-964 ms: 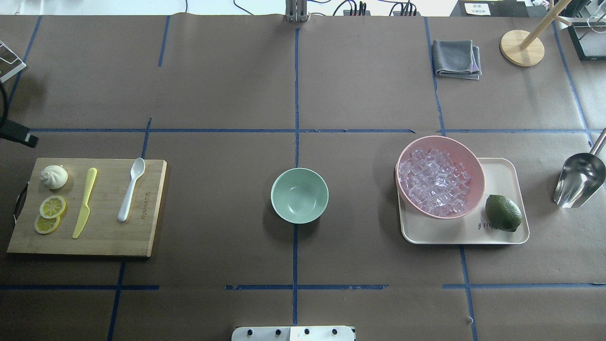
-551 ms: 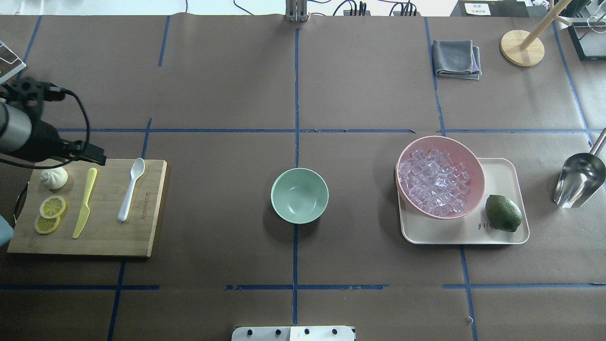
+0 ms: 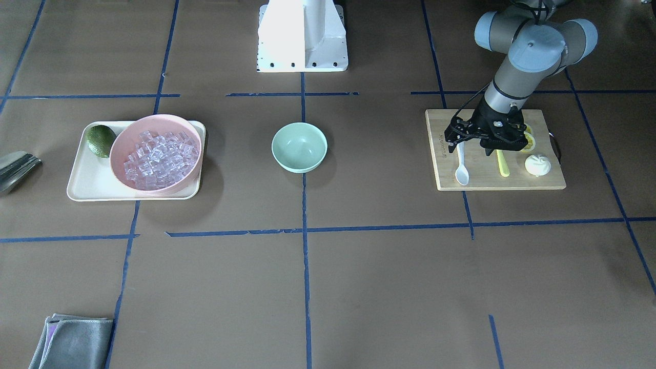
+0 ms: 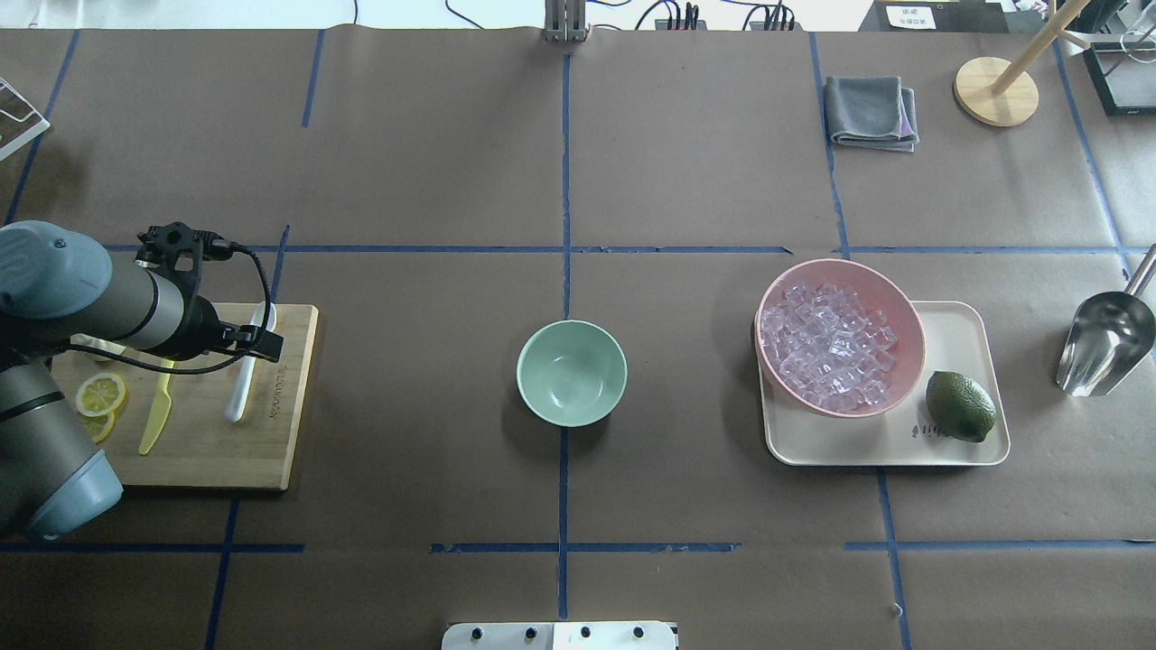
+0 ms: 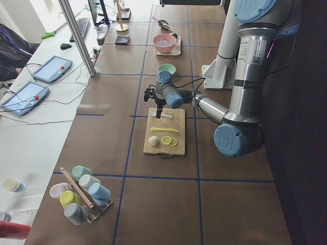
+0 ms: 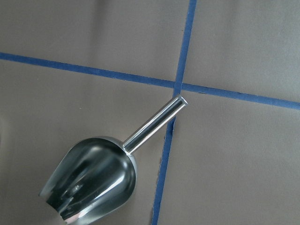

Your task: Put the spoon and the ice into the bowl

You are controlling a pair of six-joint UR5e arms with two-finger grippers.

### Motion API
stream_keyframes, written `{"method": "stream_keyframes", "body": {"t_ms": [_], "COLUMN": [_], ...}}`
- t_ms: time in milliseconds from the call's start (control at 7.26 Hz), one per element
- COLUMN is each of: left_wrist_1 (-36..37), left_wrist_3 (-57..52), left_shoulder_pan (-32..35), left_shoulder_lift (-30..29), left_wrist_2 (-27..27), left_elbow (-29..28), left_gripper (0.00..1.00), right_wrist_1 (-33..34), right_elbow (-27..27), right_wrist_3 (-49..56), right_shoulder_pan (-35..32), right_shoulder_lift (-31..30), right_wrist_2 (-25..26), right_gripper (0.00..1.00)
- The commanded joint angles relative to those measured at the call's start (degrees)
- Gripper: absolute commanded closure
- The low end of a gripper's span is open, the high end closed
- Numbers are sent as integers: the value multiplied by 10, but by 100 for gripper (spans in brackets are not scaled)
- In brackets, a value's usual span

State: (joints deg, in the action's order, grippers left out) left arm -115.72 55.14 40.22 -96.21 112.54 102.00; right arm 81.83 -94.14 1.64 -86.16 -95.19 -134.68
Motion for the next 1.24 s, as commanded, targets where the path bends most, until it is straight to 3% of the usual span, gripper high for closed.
{"method": "stream_keyframes", "body": {"t_ms": [0,138,275,413,551,826,1101], "left_wrist_1": [-10,-9,-7,-6,-5,-3,44], "left_wrist_3": [1,3,3,4,8,9,27], "left_shoulder_pan": [-2,-3,-3,-2,-2,-2,-2], "left_shoulder_lift": [-2,-3,-3,-3,-2,-2,-15], "left_wrist_2": [1,2,3,3,1,-1,6], "left_elbow": [-15,-15,-14,-12,-12,-7,35], "left_gripper": [15,18,34,69,92,100,100], "right_wrist_1": [0,0,0,0,0,0,0], "right_elbow": [0,0,1,1,1,2,1], "right_wrist_3": [0,0,0,0,0,0,0], "right_shoulder_pan": [0,-1,0,0,0,0,0], "right_shoulder_lift": [0,0,0,0,0,0,0], "right_wrist_2": [0,0,0,0,0,0,-1], "right_gripper": [0,0,0,0,0,0,0]}}
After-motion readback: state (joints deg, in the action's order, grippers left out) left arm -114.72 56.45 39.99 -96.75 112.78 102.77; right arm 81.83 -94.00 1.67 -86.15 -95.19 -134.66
